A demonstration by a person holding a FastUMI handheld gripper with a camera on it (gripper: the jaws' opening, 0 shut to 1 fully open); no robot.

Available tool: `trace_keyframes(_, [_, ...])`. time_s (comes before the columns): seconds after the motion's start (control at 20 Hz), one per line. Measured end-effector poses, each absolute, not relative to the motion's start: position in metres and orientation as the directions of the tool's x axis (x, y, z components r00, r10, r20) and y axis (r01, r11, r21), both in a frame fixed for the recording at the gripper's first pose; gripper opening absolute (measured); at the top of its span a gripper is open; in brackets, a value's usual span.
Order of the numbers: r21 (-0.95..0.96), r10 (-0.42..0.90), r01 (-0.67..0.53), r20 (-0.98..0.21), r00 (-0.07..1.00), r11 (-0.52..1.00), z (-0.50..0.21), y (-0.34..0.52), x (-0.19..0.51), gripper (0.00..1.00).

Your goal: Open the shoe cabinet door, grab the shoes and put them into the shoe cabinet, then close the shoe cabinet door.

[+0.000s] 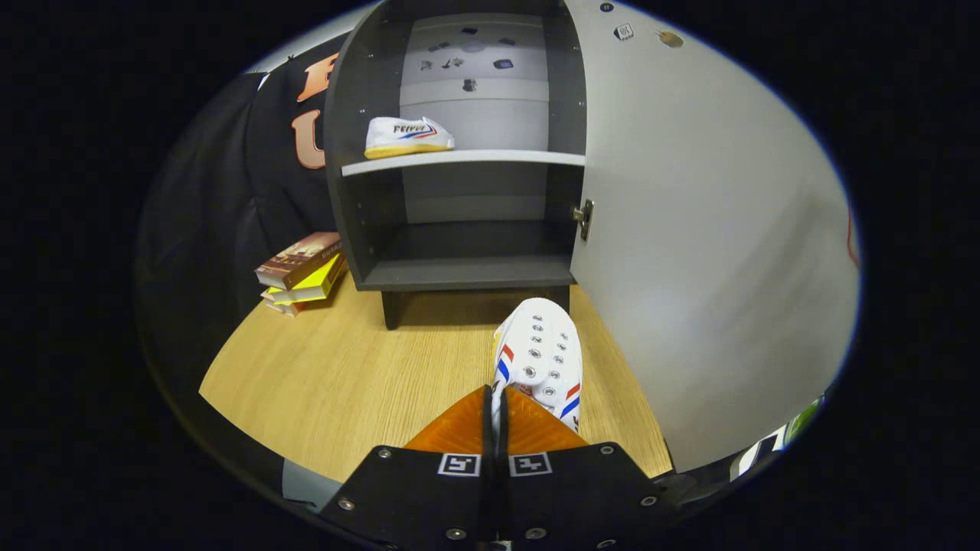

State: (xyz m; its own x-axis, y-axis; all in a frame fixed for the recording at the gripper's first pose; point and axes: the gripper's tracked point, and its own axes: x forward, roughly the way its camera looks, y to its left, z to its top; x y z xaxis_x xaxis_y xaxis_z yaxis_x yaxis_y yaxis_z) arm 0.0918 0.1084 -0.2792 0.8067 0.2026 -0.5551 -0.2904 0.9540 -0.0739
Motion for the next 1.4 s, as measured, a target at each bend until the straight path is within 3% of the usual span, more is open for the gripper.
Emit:
trace_keyframes(0.25, [-0.113,0.205,-0.287,-0.461,0.863,0.951,-0.200,0.127,0.092,0.00])
trace_keyframes(0.75, [-0.125,0.192,-0.257,-0.386,0.902,0.958,-0.101,0.150,0.122,0.00])
trace_keyframes(1.4, [-0.152,0.230,-0.285,-0.301,0.926,0.947,-0.032,0.193,0.272,0.00])
